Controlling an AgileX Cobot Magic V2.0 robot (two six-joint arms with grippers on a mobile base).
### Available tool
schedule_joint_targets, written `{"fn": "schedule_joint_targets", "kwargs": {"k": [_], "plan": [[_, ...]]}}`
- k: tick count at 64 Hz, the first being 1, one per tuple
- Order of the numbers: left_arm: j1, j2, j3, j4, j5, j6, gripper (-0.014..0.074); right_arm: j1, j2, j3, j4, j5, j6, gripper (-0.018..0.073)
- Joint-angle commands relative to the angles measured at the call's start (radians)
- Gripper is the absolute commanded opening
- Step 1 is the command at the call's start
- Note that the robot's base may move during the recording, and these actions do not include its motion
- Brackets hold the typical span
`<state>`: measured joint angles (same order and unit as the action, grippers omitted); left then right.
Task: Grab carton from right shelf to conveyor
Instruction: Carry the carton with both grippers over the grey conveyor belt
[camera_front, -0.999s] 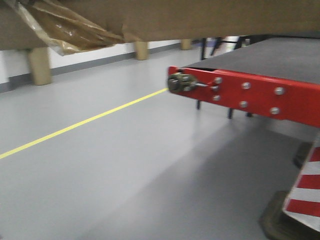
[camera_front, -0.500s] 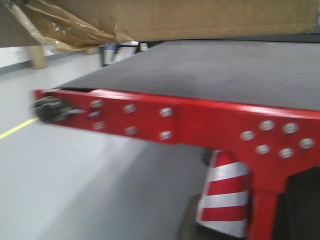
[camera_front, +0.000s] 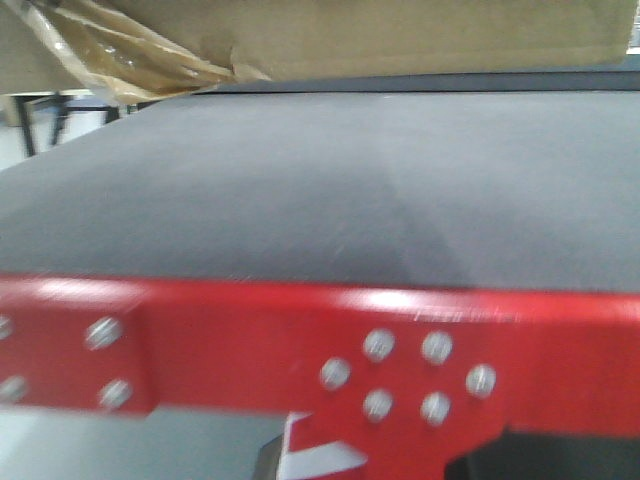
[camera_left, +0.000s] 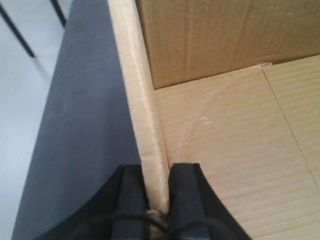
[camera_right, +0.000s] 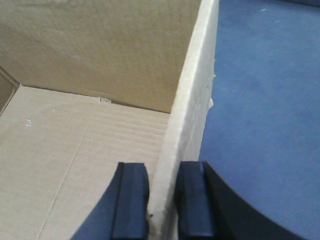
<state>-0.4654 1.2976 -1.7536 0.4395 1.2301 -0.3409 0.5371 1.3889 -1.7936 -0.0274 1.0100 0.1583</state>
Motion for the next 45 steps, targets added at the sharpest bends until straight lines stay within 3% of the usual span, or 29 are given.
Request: {"fn": "schedule_joint_targets", "kwargs": {"k": [1,45], "plan": [[-0.006,-0.003,-0.006,0.019,-0.025,0.008,-0.0018,0.003,-0.015,-0.005,0.037,-0.053,-0.001,-0.0069],[-0.006,-0.003,-0.006,0.019,-0.025,0.008,-0.0018,0.003,-0.015,-0.005,0.038,-0.053,-0.001,-0.0069]]}}
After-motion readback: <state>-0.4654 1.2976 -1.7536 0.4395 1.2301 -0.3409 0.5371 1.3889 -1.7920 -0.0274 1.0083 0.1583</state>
